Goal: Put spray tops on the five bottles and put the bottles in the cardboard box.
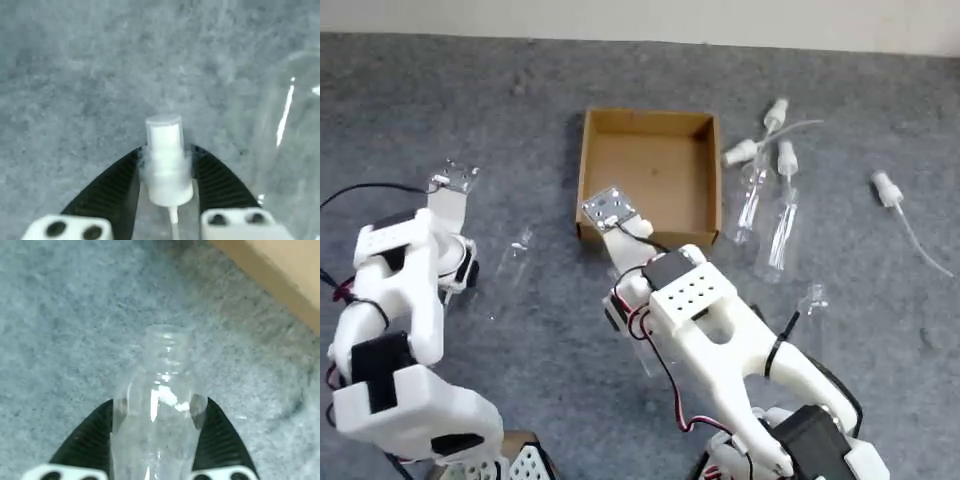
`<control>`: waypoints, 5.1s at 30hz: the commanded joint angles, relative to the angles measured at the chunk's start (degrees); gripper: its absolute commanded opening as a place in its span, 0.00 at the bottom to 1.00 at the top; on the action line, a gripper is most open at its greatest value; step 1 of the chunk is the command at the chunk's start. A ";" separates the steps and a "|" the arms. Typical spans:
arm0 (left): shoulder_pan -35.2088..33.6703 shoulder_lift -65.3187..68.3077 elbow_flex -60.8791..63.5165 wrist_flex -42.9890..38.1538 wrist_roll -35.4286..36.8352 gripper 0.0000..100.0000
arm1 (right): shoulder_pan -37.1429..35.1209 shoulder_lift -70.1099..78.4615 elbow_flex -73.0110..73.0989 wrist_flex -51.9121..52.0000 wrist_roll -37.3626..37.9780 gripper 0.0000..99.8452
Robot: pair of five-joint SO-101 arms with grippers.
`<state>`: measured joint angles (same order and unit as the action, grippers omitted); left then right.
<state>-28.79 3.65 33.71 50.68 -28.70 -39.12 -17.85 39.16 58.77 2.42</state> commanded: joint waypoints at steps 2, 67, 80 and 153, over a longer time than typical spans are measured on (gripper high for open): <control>-3.12 -4.44 -8.66 1.49 -0.35 0.00 | -0.75 -8.13 0.04 -0.92 -0.35 0.00; 50.95 -61.93 10.51 3.69 46.33 0.00 | 0.13 -75.82 44.62 -22.02 -2.29 0.00; 58.95 -62.20 15.08 4.13 42.73 0.01 | 0.31 -75.82 44.35 -22.11 -1.23 0.00; 32.31 -62.20 1.89 12.84 27.96 0.21 | 9.71 -52.79 20.00 -22.81 -1.49 0.00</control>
<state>3.56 -53.32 34.51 59.82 -0.13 -30.24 -80.53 69.58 36.97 1.19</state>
